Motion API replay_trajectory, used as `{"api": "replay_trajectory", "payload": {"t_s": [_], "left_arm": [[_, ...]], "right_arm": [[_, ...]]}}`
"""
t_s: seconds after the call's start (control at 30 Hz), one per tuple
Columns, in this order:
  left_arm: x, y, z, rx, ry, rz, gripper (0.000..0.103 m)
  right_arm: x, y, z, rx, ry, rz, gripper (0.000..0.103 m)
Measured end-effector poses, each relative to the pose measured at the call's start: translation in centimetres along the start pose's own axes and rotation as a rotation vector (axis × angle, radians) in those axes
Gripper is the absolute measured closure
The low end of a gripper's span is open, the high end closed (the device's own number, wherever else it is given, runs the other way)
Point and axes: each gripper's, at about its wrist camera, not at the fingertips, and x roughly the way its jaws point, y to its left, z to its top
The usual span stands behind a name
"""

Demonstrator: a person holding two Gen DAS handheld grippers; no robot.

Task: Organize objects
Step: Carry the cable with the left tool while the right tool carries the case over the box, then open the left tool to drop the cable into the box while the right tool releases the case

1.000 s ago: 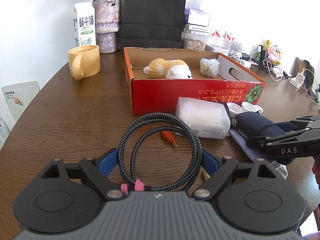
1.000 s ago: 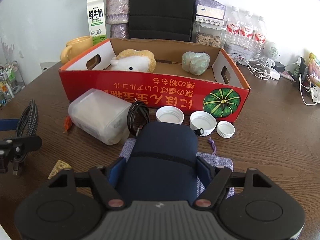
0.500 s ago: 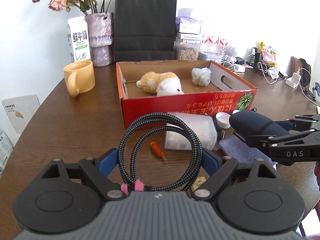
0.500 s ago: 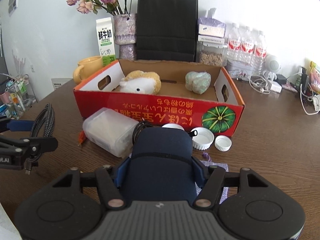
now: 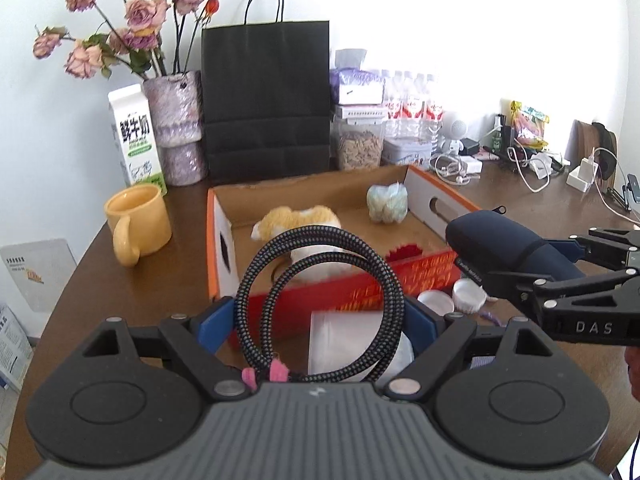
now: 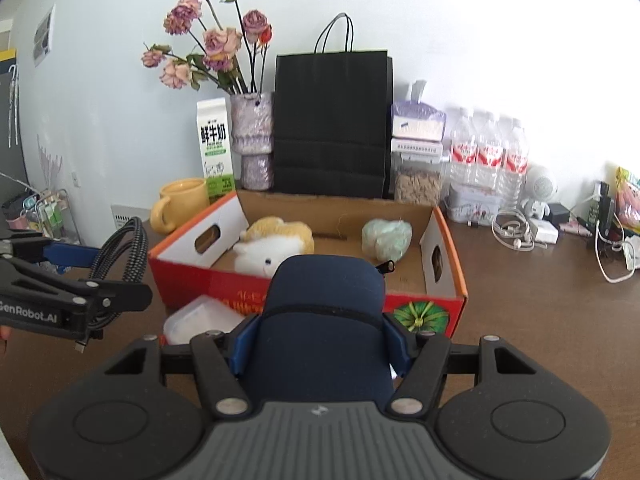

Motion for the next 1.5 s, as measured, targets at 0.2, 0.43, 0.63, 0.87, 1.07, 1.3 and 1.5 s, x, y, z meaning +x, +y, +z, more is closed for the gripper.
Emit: {"api": "replay_trajectory", "payload": {"t_s": [0.2, 0.43, 0.63, 0.87, 1.07, 1.3, 1.5], "left_arm": [[2.7, -0.7, 3.7, -0.008, -0.04, -0.007, 0.015], [7.2, -1.4, 7.6, -0.053, -0.074, -0.041, 0.015], [12.0, -2.0, 8.8, -0.085, -0.055, -0.047, 0.015], [15.9, -2.1, 8.8, -0.092, -0.052, -0.017, 0.015], [17.4, -2.3, 8.2, -0.077, -0.03, -0.043, 0.013], [16.8, -1.5, 7.8, -0.121, -0.045, -0.006, 0.0], [16.4, -1.0, 7.8, -0.134, -0.046, 0.006, 0.0]], "right_arm": [[2.6, -1.2, 2.3, -0.013, -0.06, 0.003, 0.04], [7.3, -3.3, 4.4, 0.004, -0.094, -0.007, 0.04], [11.4, -5.1, 5.2, 0.005, -0.099, -0.01, 0.04], [14.5, -7.0, 4.9, -0.008, -0.063, -0.025, 0.04], [16.0, -7.8, 4.1, 0.007, -0.022, -0.011, 0.037], [15.1, -7.7, 4.1, -0.003, -0.045, -0.028, 0.0], [14.9, -7.2, 4.2, -0.018, -0.043, -0.016, 0.0]]}}
